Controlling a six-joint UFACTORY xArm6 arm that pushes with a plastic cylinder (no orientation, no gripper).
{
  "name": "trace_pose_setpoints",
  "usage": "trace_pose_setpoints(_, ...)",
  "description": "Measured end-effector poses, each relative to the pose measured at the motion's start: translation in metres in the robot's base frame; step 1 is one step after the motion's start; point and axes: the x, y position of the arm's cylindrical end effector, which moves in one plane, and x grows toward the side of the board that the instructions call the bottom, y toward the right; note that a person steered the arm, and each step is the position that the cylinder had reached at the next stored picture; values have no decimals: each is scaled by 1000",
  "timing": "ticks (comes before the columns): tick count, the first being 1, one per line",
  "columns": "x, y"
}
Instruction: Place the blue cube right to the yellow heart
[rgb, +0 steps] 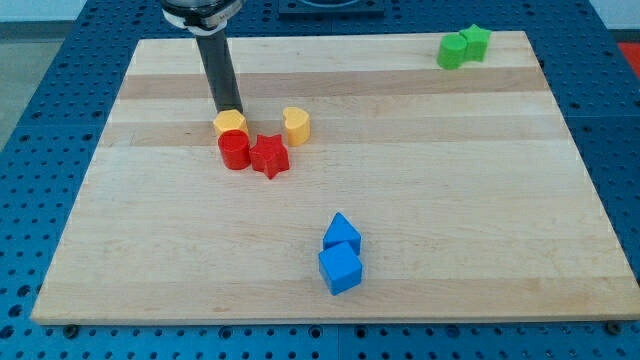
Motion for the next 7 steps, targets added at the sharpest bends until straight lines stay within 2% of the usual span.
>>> trace_pose_setpoints(2, 7, -6)
trace_pose_setpoints(3, 17, -52)
trace_pose_setpoints(4, 45, -106)
trace_pose_setpoints(5, 106, -123)
trace_pose_setpoints(6, 163, -78)
trace_pose_setpoints(7, 200, 27)
